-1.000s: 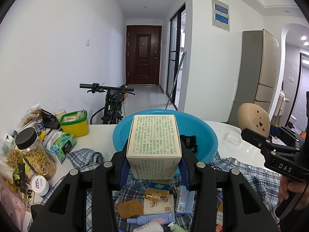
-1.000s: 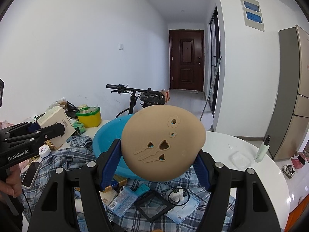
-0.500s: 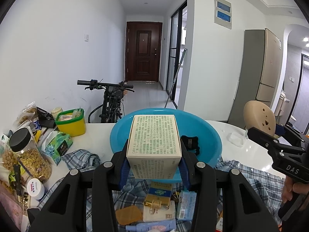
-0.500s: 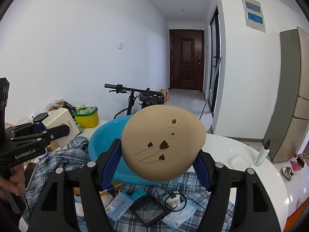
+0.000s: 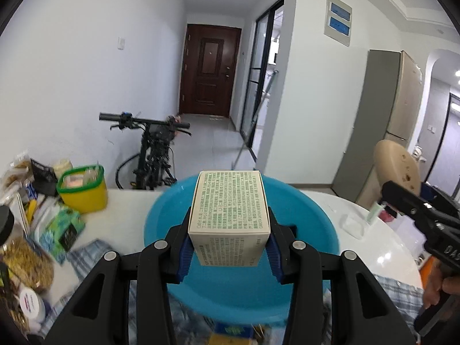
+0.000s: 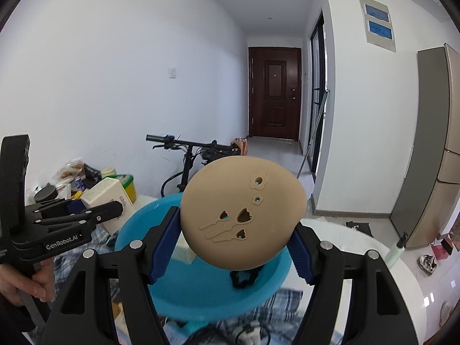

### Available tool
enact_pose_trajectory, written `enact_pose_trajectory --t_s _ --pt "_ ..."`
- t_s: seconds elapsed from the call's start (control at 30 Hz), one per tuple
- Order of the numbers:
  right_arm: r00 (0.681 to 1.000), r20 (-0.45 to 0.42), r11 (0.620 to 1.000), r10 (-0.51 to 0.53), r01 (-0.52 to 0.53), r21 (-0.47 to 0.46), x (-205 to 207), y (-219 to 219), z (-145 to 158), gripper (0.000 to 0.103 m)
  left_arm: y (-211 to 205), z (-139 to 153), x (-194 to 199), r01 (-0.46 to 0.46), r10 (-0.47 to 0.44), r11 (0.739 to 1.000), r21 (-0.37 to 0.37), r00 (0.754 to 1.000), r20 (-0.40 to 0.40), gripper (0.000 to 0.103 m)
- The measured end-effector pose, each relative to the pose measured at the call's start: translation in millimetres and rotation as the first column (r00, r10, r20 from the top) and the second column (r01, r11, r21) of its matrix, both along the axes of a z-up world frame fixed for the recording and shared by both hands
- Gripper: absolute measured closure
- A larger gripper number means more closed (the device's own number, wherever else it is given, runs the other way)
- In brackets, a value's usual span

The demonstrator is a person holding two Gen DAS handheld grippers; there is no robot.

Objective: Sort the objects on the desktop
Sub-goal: 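Carry the box with the left tool while the right tool carries the disc over the basin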

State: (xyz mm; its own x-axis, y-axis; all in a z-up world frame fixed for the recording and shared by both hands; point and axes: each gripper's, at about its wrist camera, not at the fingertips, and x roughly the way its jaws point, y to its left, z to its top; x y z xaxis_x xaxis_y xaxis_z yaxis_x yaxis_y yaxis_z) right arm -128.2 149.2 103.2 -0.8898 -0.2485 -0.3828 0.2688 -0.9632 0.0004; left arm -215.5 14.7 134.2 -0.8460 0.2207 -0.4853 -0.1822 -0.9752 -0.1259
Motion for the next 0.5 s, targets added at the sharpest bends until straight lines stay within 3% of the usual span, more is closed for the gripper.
enact_pose_trajectory --t_s 0.23,0.5 --pt "0.999 -0.031 1.000 -0.026 0.026 -0.015 -42.0 -6.0 15.8 0.035 0.6 11.9 -57.3 -0.024 0.025 1.000 0.019 0.998 -0.061 0.058" --pt "0.999 0.006 0.997 -0.049 0.049 -0.053 -102.5 -8.1 10.0 0.035 9.1 3.8 -127.5 -0.060 0.057 0.998 -0.036 0.995 -0.082 0.058"
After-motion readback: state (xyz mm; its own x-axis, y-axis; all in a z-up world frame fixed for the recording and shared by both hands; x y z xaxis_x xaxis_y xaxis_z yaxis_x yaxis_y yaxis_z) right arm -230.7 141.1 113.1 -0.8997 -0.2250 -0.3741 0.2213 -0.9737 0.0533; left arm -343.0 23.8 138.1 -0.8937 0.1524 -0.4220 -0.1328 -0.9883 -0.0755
